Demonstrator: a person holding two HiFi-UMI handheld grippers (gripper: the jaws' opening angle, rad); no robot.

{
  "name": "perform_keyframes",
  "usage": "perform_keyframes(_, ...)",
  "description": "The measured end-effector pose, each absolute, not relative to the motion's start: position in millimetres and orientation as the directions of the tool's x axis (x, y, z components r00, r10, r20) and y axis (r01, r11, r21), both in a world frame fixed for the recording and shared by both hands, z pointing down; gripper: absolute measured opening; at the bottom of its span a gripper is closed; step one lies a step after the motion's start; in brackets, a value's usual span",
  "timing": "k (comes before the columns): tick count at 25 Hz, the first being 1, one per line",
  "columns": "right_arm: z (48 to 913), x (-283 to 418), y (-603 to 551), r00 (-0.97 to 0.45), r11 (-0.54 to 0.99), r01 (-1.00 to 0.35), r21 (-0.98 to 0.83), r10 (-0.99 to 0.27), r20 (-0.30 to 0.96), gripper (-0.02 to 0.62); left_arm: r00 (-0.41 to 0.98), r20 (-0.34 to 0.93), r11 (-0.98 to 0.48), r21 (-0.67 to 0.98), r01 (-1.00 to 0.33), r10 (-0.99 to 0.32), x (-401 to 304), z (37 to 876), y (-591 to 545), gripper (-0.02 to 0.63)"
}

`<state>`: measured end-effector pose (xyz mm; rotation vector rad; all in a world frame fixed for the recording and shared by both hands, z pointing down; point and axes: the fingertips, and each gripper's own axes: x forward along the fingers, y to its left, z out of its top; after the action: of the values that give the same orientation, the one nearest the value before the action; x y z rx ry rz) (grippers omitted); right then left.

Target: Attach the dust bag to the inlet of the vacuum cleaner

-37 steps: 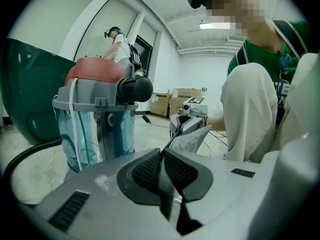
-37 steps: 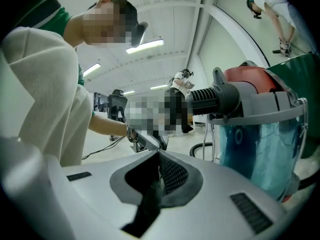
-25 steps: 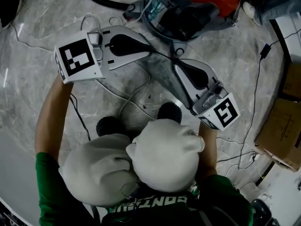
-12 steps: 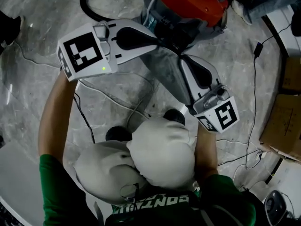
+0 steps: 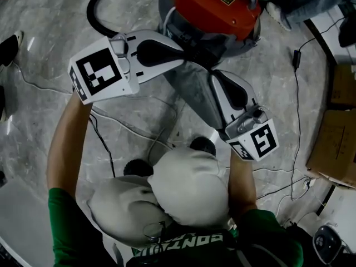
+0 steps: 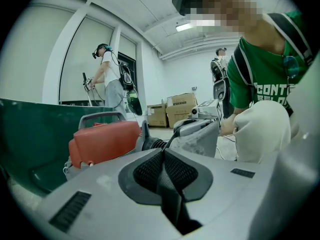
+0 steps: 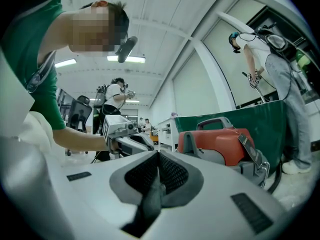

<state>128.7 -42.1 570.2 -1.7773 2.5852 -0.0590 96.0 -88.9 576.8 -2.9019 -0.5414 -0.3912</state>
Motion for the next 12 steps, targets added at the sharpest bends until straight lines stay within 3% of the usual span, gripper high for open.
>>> perform_keyframes(12,570.1,135.9,-47.9,-0.367,0.365,-0.927,-0.090,-0.930,-0.002,0.015,0.882,0.286,-0.895,-0.138,0.424,0.373,105.5,575.3,-95.5,0.020)
